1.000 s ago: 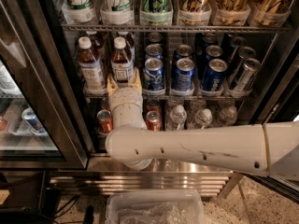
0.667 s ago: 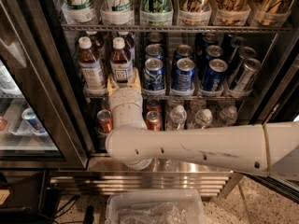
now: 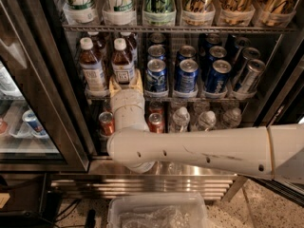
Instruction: Pick blue plastic bottle from middle shelf of fridge
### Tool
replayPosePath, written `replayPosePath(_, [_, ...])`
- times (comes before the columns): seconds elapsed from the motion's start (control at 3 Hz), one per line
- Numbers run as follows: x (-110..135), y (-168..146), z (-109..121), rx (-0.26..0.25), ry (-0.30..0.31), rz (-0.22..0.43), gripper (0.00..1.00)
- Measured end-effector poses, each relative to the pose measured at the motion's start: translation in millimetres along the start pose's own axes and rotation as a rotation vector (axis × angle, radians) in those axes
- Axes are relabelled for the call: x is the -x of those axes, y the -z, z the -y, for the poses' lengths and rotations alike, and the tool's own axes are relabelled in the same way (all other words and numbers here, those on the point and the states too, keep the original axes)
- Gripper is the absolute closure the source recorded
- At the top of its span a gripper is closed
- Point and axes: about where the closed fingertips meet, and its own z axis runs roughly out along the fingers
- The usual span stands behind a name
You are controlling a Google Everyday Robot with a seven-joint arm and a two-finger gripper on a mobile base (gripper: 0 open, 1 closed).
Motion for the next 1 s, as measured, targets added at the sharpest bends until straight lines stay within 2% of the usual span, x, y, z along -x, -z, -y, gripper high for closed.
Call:
replayPosePath(0.33, [0.0, 0.0, 0.0, 0.000, 0.000, 0.000, 1.00])
replayPosePath(0.67, [-3.7, 1.0, 1.5, 0.010, -0.015, -0.034, 1.00])
replayPosePath(1.0, [-0.5, 2.1, 3.0, 0.022, -0.045, -0.044, 1.00])
